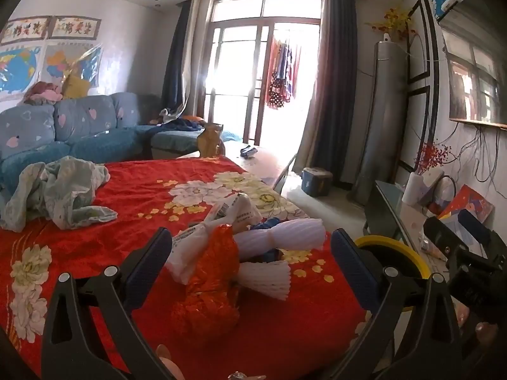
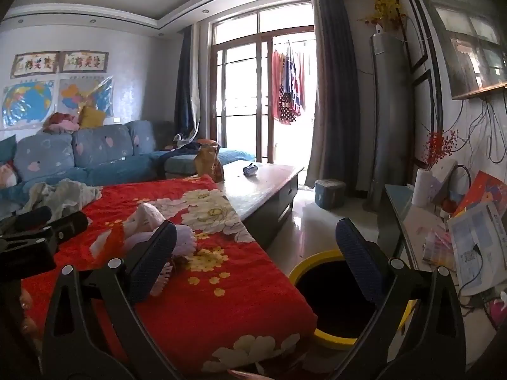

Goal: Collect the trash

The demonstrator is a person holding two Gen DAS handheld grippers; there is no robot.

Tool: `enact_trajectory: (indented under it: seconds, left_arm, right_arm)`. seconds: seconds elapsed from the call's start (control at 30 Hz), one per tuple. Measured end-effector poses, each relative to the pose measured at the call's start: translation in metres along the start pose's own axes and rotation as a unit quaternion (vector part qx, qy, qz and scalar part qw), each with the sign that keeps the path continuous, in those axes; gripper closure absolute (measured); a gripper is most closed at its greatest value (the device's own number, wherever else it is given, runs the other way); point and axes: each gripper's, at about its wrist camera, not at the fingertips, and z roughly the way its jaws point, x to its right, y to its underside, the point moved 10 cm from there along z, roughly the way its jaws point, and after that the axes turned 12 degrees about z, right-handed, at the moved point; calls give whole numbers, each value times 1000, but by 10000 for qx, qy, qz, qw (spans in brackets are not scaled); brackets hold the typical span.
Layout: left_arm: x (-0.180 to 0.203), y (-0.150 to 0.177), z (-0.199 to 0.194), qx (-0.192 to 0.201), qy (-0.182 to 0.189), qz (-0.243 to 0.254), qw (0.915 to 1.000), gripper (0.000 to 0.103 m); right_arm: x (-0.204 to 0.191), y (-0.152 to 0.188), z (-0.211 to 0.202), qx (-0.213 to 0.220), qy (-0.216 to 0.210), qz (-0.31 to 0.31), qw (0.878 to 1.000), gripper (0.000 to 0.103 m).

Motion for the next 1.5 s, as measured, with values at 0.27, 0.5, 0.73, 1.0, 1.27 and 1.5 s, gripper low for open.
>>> enact_trajectory:
  seconds: [0.27, 0.5, 0.73, 1.0, 1.27, 1.5]
  left_arm:
    - [2, 1, -2, 50, 0, 48, 10000, 6]
    - [3, 0, -3, 65, 8, 54, 10000, 6]
    - [3, -1, -3, 68, 11, 57, 10000, 6]
    - [4, -1, -4, 72, 14, 57, 10000, 6]
    - [5, -1, -5, 67, 31, 69, 9999, 6]
    - [9, 6, 4, -127, 242, 73, 9996, 6]
  right_arm:
    - [-1, 0, 1, -31, 17, -13, 10000, 10]
    - [-1, 2, 0, -37, 23, -14, 10000, 10]
    - [-1, 3, 0, -53, 18, -11, 10000, 10]
    - [-1, 6, 1, -66, 26, -7, 10000, 10]
    - [2, 14, 5, -160, 28, 23, 9999, 10]
    - [5, 15, 8, -267, 16, 68, 9996, 10]
